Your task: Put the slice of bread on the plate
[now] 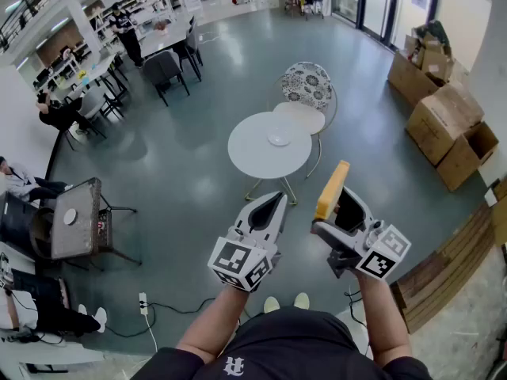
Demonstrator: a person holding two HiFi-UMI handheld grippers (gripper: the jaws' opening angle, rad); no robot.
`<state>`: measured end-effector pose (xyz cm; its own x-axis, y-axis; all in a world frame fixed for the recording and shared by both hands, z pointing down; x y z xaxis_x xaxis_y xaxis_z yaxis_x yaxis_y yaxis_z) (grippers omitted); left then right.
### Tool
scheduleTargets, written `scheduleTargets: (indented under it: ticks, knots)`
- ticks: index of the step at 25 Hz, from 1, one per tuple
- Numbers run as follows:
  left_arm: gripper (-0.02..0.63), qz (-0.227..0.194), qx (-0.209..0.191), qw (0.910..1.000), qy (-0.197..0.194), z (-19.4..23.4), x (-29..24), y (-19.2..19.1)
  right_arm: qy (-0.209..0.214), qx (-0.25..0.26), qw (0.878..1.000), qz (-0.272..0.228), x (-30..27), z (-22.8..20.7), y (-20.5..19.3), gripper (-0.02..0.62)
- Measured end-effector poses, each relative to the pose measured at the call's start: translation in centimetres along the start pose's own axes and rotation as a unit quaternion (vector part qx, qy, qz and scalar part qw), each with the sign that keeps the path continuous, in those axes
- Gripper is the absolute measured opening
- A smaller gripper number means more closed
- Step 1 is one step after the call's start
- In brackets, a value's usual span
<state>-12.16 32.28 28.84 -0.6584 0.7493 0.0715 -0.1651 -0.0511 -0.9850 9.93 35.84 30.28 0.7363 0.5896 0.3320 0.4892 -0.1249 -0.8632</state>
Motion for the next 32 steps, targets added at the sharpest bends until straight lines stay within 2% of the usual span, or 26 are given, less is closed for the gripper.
scheduleTargets:
  ticks: [13,32]
  knots:
    - [0.007,0.002,-0.012,0.9998,-0.014,0.1,-2.6,0.4,0.004,0.005,1.0,0.001,-0.4,-0.3,0.8,0.502]
    - [0.008,-0.006,-0.007,0.9999,-0.007,-1.1,-1.5,0.3,0.014,0.013,1.0,0.011,0.1,0.8,0.3,0.502]
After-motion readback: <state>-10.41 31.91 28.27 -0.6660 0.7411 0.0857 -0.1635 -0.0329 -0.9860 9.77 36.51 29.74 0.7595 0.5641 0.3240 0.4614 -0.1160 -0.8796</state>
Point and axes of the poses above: the fingertips, and each gripper's own axes: x backward along the fingers, z to its left, y out of its top, the point moved 10 cm from there along x, backward along the fingers, and after that the axes turned 7 degrees about y, right-handed, at the moved point
